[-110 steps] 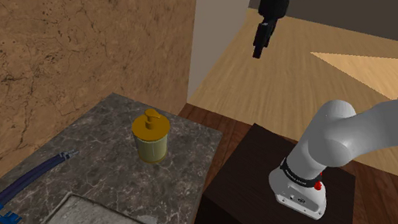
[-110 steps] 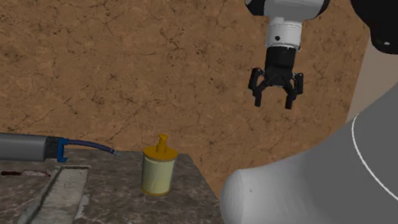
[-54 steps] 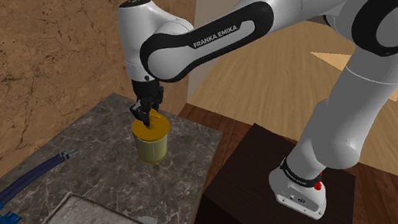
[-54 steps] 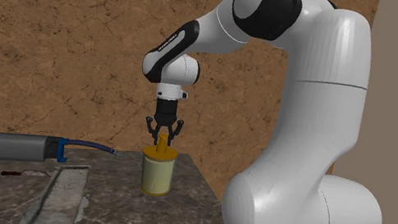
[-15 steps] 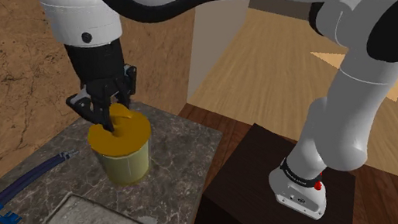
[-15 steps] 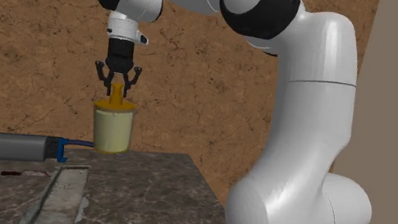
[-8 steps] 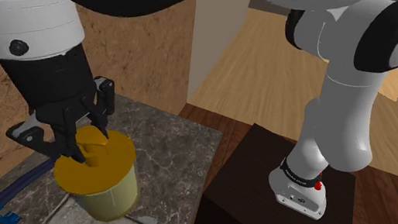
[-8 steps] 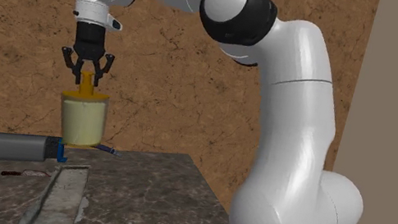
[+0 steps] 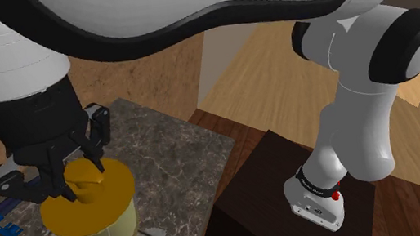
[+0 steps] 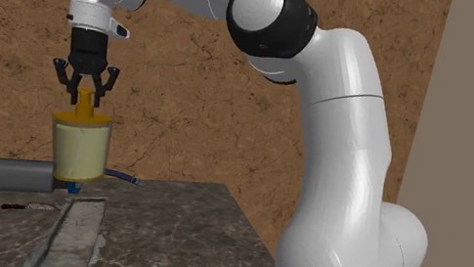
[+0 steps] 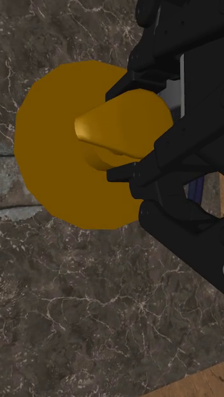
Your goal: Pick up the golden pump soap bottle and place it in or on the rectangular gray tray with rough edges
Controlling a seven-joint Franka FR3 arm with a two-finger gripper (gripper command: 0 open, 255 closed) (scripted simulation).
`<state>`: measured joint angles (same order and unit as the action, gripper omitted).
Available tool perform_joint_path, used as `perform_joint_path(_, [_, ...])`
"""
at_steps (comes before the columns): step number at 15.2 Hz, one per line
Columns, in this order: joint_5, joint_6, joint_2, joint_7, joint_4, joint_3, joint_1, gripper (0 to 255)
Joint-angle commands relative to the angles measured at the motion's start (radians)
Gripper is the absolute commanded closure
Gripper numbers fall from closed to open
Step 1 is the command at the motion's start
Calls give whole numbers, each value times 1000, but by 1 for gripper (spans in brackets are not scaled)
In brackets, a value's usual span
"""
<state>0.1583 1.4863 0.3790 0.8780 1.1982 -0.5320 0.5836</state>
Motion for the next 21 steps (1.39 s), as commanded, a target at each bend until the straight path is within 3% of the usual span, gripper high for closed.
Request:
perform_joint_path(1, [-5, 35, -11, -1, 44, 0, -8, 255])
perform_joint_path(21, [-15, 318, -38, -2, 354, 7, -47, 255])
